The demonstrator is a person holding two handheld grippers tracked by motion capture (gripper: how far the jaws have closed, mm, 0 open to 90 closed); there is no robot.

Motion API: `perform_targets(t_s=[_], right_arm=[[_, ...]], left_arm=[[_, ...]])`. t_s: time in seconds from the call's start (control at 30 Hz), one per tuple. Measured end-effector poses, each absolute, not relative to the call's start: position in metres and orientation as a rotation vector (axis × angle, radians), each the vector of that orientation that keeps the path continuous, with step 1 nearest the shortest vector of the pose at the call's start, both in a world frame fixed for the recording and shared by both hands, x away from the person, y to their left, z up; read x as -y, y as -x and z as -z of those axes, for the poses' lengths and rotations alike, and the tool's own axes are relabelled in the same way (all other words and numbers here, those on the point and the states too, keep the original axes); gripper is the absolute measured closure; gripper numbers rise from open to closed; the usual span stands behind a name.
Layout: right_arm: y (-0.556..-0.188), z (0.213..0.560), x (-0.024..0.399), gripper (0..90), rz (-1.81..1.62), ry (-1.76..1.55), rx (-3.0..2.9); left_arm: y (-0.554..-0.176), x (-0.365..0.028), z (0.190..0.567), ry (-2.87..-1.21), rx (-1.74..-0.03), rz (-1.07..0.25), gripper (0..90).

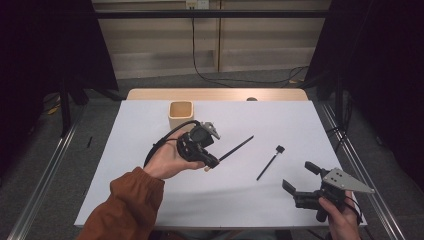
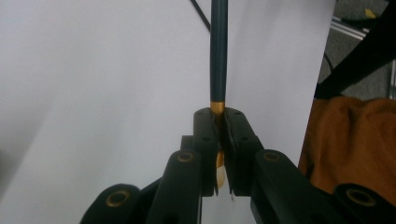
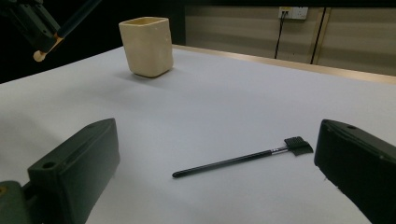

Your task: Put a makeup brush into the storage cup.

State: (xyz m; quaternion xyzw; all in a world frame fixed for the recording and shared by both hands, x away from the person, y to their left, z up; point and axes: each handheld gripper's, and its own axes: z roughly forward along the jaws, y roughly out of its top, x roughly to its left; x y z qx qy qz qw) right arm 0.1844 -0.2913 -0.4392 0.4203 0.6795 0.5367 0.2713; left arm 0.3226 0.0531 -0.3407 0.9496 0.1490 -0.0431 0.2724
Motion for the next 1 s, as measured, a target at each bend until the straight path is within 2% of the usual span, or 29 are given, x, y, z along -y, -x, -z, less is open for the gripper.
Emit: perform_targets(t_s=[0.2, 0.3, 0.57, 1.0], right_arm=[[-0.184, 0.439, 0.291, 0.0, -1.448, -1.13, -1.832], [-0.184, 0.439, 0.291, 0.0, -1.447, -1.129, -1.834], [-0.184, 0.439, 0.291, 0.0, -1.445, -1.127, -1.84], [-0.185, 0.44, 0.289, 0.0, -1.445, -1.12, -1.848]], left_arm=[[-0.331, -0.053, 0.345, -2.632, -0.42, 0.181, 84.6], [-0.332, -0.053, 0.349, -2.668, -0.445, 0.143, 84.6], [-0.331, -0.052, 0.357, -2.768, -0.423, 0.198, 84.5], [-0.327, -0.058, 0.367, -2.795, -0.397, 0.202, 84.4]])
